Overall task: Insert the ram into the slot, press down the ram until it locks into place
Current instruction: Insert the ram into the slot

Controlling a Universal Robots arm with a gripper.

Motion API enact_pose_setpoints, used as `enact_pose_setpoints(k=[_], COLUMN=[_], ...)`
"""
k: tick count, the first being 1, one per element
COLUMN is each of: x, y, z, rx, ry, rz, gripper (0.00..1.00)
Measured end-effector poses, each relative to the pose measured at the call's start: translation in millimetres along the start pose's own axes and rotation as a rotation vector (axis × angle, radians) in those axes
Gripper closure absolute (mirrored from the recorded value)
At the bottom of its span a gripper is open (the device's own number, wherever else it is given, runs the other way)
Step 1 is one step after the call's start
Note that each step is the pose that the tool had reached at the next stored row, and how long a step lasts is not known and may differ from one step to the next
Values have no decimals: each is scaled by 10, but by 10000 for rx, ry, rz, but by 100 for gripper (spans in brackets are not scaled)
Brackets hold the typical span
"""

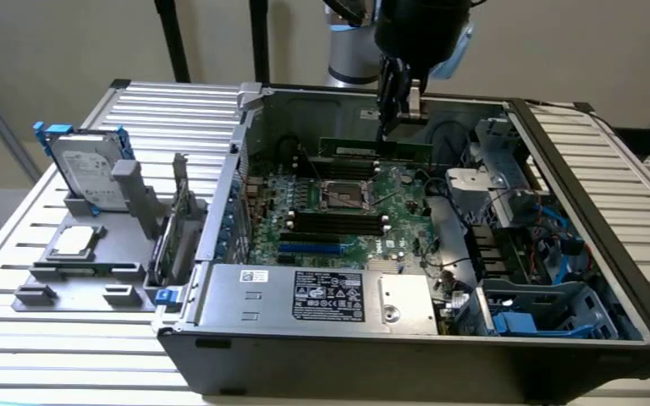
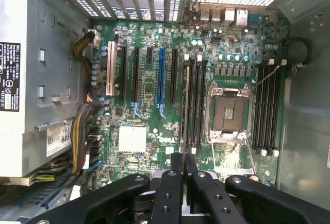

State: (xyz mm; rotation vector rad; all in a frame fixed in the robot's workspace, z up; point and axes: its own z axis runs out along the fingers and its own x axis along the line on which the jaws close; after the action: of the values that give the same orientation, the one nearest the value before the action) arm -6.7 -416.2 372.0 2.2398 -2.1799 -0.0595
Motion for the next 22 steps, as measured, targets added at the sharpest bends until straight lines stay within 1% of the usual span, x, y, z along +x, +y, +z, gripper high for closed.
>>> enact_pose_setpoints(k=[13, 22], x=[-3, -3], y=[179, 214], z=[245, 410], rx=[7, 10], ry=[0, 0], rz=[-1, 0], gripper=[87, 87])
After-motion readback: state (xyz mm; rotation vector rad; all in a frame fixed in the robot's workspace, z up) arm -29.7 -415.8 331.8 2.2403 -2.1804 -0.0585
